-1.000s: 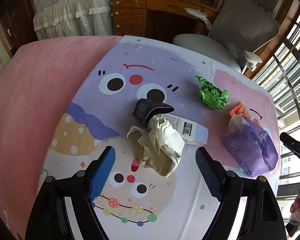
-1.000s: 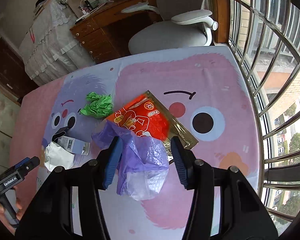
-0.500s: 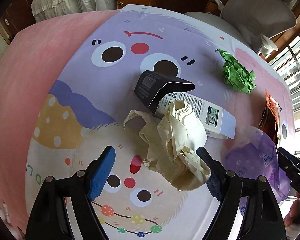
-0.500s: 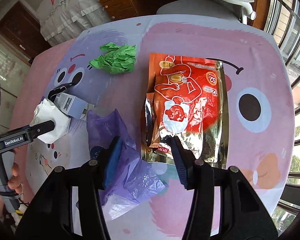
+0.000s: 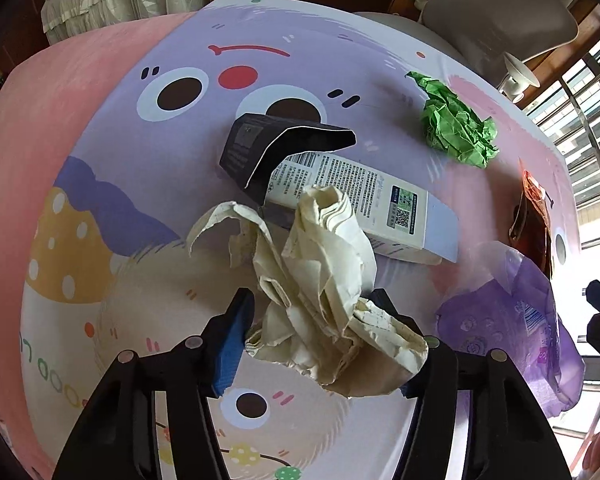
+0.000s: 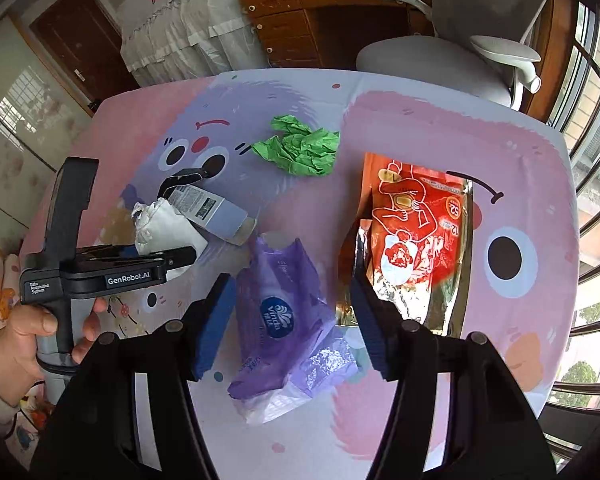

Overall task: Collect trash
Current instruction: 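Grasp the crumpled beige paper with the left tool while the right tool grasps the purple bag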

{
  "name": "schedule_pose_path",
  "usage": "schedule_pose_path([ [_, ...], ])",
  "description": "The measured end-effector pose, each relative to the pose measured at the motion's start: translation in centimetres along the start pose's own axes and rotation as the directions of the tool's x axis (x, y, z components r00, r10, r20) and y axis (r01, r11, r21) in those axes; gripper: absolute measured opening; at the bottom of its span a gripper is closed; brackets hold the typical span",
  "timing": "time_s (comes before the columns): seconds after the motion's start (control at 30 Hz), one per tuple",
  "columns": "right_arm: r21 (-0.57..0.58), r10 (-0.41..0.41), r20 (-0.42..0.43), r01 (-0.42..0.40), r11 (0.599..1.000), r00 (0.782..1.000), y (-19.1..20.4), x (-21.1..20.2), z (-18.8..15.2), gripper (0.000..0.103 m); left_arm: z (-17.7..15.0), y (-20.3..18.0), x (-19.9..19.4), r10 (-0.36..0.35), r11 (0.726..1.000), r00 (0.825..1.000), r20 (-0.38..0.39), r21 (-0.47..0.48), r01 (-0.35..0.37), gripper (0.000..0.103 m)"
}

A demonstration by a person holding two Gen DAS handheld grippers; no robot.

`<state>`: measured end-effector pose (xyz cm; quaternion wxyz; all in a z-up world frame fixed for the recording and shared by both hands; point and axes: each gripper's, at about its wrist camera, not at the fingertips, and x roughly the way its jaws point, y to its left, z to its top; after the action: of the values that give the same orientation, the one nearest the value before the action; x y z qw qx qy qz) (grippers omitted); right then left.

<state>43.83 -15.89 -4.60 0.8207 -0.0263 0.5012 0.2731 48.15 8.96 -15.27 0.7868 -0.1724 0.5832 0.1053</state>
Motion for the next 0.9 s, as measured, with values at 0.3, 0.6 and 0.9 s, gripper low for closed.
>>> schedule_pose_path([
  [0.3, -0.171, -0.166, -0.049, 0.156, 0.973, 0.985, 5.9, 2.5, -1.7, 0.068, -0.4, -1.2, -0.6, 0.003, 1.000, 0.999, 0.033, 0.023, -0.004, 0.041],
  [0.6, -0.338, -0.354, -0.108, 0.300, 0.892, 0.929, 8.9, 8.7, -5.5, 0.069, -1.5, 0.2, -1.5, -0.014, 1.000, 0.999, 0.034, 0.002, 0.013, 0.039],
  [0.9, -0.352, -0.301, -0.110, 0.246, 0.903, 0.947, 8.8, 9.8, -7.7, 0.055, -3.1, 0.3, -3.8, -0.034, 0.998, 0.998, 0.056, 0.049, 0.032, 0.039],
])
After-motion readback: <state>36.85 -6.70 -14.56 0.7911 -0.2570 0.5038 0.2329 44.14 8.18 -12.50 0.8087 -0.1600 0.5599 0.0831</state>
